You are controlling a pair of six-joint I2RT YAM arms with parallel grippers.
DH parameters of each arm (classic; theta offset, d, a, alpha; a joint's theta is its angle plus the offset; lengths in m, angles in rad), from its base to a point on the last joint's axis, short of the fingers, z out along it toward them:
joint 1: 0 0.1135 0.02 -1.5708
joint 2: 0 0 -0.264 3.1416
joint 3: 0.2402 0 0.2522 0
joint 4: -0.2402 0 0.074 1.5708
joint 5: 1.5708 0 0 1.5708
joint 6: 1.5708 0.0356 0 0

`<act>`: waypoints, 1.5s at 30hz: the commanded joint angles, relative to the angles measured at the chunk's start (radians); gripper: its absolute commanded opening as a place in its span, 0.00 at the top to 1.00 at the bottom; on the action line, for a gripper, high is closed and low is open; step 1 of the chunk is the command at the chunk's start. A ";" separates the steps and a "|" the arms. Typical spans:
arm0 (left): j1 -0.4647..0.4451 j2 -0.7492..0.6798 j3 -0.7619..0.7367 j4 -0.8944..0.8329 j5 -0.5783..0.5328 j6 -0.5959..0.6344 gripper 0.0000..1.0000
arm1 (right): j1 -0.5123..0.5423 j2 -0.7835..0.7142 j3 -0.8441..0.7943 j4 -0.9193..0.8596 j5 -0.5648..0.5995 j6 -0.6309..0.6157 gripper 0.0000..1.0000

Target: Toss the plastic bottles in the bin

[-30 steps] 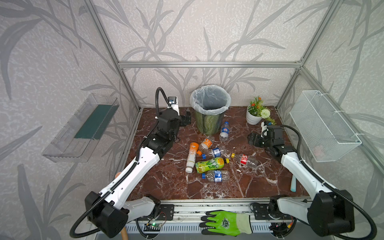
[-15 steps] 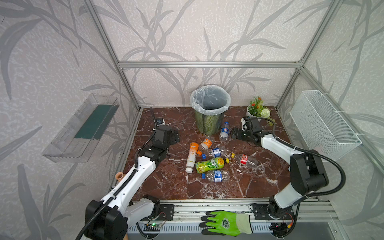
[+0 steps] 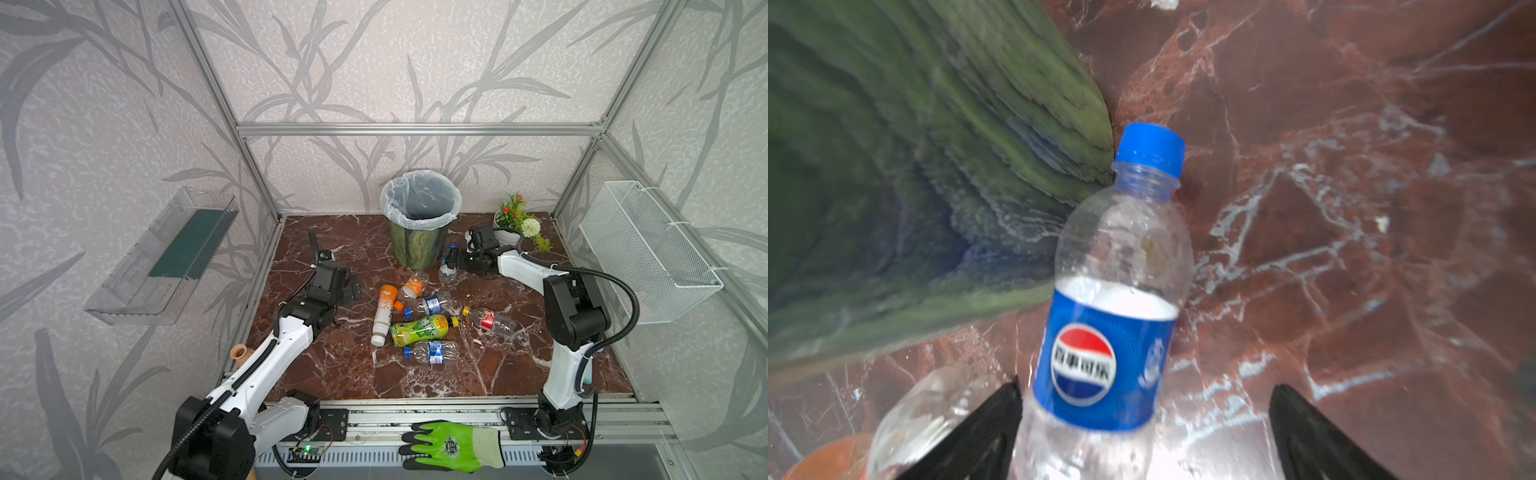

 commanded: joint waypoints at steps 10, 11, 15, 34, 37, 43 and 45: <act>-0.002 -0.011 0.002 -0.018 -0.012 0.006 0.01 | 0.000 0.134 0.131 -0.132 0.014 0.020 0.26; -0.002 -0.012 0.002 -0.018 -0.011 0.007 0.01 | -0.003 0.133 0.130 -0.138 0.007 0.021 0.29; -0.002 -0.003 0.004 -0.016 -0.011 0.006 0.01 | -0.011 0.078 0.071 -0.094 0.003 0.017 0.42; -0.008 0.097 -0.004 -0.004 0.048 -0.028 0.01 | -0.006 -0.770 -0.248 0.340 0.195 -0.113 0.49; -0.010 0.107 -0.010 -0.003 0.056 -0.036 0.01 | 0.013 -0.802 -0.203 0.394 0.180 -0.126 0.47; -0.017 0.116 -0.014 0.017 0.072 -0.050 0.01 | 0.104 -0.603 0.025 0.386 0.105 -0.125 0.45; -0.022 0.119 -0.012 0.019 0.075 -0.051 0.01 | 0.131 -0.480 0.129 0.332 0.077 -0.111 0.44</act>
